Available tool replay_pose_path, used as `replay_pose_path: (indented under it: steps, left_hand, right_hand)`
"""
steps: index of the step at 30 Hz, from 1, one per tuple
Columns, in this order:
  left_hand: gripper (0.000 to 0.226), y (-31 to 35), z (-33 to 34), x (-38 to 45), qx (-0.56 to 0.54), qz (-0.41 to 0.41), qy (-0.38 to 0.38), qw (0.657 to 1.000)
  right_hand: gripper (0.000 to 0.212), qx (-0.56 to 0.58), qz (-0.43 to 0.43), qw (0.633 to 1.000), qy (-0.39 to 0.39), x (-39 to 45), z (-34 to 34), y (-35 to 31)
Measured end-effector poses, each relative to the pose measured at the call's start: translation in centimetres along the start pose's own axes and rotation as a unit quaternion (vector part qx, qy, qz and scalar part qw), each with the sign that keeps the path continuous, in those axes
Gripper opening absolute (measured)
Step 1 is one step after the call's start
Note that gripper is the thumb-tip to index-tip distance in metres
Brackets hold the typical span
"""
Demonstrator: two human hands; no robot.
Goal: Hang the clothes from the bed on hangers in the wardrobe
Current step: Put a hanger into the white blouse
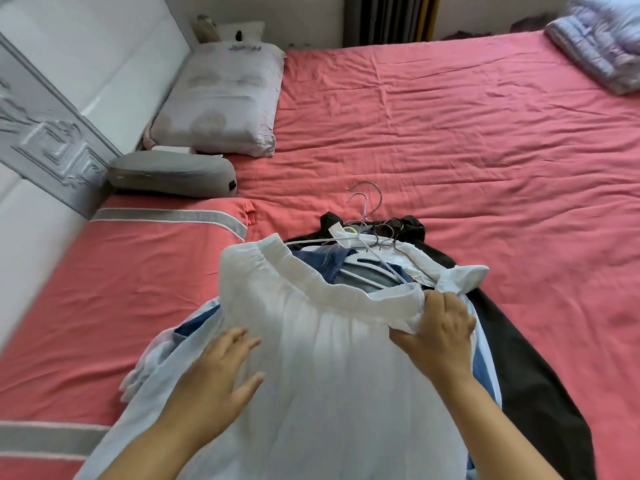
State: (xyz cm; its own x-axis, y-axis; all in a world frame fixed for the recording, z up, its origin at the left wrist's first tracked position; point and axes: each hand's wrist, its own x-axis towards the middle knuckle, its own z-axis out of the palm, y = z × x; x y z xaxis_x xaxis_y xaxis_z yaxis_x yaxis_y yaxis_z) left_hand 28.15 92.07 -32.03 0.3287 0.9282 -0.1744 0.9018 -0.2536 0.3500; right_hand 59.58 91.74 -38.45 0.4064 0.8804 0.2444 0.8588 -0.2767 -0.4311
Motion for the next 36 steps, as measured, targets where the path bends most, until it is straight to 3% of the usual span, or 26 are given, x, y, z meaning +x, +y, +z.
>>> replay_pose_path:
  steps: [3, 7, 12, 20, 24, 29, 34, 36]
  left_hand:
    - [0.073, -0.3, -3.8, -0.8, 0.0, 0.016, 0.113, 0.993]
    - [0.079, -1.0, -10.6, -3.3, 0.002, 0.038, 0.241, 0.97]
    - [0.093, -3.3, -18.7, -10.7, 0.013, -0.003, 0.332, 0.943]
    - [0.057, -10.4, -31.3, -30.2, 0.017, -0.024, 0.424, 0.905]
    - [0.042, -13.6, -34.2, -39.7, 0.025, -0.052, 0.457, 0.887]
    - [0.04, -15.6, -36.8, -50.3, 0.036, -0.057, 0.519, 0.852]
    - [0.029, -16.1, -37.5, -60.2, 0.099, -0.128, 0.616, 0.771]
    - [0.025, -15.9, -37.6, -64.2, 0.129, -0.164, 0.641, 0.739]
  right_hand:
    - [0.074, 0.031, -0.073, 0.996, 0.046, -0.5, -3.3, -4.4]
    - [0.063, 0.081, -0.139, 0.984, 0.074, -2.1, -8.1, -11.2]
    - [0.06, 0.14, -0.229, 0.96, 0.082, -5.4, -14.3, -20.0]
    - [0.06, 0.183, -0.392, 0.897, 0.086, -14.1, -23.1, -36.6]
    - [0.064, 0.195, -0.449, 0.869, 0.077, -19.9, -25.3, -44.2]
    - [0.068, 0.216, -0.531, 0.817, 0.063, -27.7, -27.6, -52.9]
    - [0.064, 0.264, -0.632, 0.728, 0.032, -34.4, -29.4, -59.1]
    - [0.072, 0.268, -0.678, 0.685, 0.002, -36.4, -30.2, -61.2]
